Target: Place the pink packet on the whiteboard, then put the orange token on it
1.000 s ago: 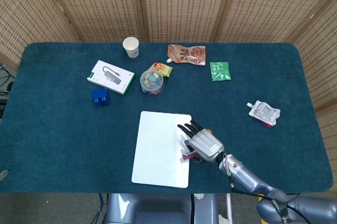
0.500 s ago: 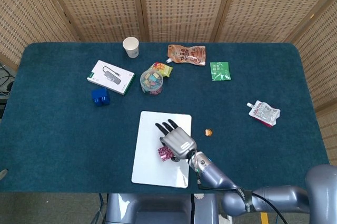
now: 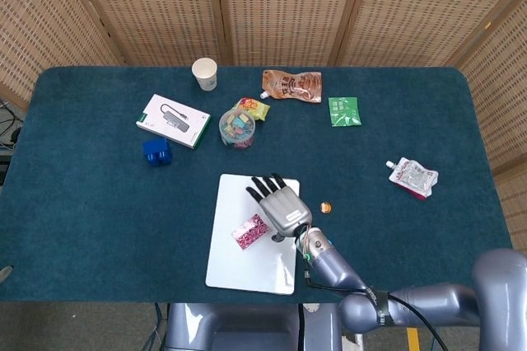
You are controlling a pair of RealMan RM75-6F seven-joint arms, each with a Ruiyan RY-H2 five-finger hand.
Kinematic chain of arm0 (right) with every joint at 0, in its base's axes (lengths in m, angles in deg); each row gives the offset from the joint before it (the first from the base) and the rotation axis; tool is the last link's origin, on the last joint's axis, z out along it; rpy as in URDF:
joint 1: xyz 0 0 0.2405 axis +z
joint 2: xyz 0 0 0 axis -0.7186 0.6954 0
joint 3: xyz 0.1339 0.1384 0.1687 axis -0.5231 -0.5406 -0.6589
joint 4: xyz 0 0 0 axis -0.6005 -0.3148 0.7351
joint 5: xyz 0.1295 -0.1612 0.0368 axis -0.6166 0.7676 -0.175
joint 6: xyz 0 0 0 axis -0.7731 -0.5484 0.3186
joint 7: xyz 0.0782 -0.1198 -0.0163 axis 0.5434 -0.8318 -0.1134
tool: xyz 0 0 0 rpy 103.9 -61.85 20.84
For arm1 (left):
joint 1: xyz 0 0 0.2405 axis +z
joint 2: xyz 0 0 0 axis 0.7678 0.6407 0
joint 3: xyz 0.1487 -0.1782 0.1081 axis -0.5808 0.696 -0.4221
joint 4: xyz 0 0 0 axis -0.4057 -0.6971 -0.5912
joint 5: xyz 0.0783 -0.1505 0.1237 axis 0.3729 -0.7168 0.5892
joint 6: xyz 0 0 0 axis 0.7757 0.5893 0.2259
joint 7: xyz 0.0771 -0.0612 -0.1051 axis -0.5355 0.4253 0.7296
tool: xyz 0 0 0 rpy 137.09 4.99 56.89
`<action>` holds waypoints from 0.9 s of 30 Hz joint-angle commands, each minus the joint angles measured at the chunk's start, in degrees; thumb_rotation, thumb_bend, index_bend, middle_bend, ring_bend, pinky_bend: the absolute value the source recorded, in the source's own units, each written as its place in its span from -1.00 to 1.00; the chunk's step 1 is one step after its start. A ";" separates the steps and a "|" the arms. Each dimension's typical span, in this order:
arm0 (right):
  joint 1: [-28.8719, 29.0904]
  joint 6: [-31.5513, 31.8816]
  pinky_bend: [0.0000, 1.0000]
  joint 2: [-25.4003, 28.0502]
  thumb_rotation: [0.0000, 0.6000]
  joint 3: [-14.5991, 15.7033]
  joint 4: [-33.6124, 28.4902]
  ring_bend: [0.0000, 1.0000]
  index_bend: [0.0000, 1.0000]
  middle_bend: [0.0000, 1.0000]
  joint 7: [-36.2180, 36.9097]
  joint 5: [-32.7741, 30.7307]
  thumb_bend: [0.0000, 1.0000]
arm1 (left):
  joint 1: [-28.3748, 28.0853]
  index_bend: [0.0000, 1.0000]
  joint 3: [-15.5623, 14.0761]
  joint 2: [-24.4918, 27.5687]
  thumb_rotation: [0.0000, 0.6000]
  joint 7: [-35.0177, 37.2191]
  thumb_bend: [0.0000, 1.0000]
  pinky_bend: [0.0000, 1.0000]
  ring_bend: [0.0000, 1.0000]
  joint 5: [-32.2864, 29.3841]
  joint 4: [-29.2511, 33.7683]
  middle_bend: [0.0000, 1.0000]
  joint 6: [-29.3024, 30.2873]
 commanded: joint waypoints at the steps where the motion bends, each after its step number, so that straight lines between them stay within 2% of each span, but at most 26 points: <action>1: -1.81 -0.35 -1.00 2.27 1.00 0.86 1.84 -1.00 -0.70 -1.00 3.80 2.46 -0.84 | 0.02 -1.00 0.02 -0.02 1.00 -0.08 -0.91 -1.00 -1.00 -0.04 0.02 -1.00 0.06; 4: -4.19 -2.11 -1.00 3.44 1.00 1.97 6.23 -1.00 -0.41 -1.00 9.84 5.87 -0.58 | -0.04 -1.00 0.00 -0.12 1.00 -0.41 -0.91 -1.00 -1.00 -0.18 0.05 -1.00 -0.07; 8: -6.78 -3.67 -1.00 3.31 1.00 3.60 11.98 -1.00 -0.32 -1.00 15.96 9.50 -0.39 | -0.19 -1.00 -0.07 -0.36 1.00 -1.10 -0.91 -1.00 -1.00 -0.23 0.09 -1.00 -0.31; 11: -8.93 -4.44 -1.00 2.03 1.00 4.87 17.27 -1.00 -0.27 -1.00 21.64 13.98 -0.37 | -0.38 -1.00 -0.18 -0.69 1.00 -1.88 -0.91 -1.00 -1.00 -0.40 0.16 -1.00 -0.72; 16: -10.64 -5.81 -1.00 0.41 1.00 6.28 23.19 -1.00 -0.20 -1.00 27.05 18.66 -0.36 | -0.56 -1.00 -0.19 -0.99 1.00 -2.46 -0.90 -1.00 -1.00 -0.74 0.16 -1.00 -1.12; 27: -12.89 -6.64 -1.00 -0.43 1.00 7.98 26.86 -1.00 -0.19 -1.00 31.94 24.43 -0.33 | -0.63 -1.00 -0.27 -1.01 1.00 -2.37 -0.90 -1.00 -1.00 -0.75 0.18 -1.00 -1.29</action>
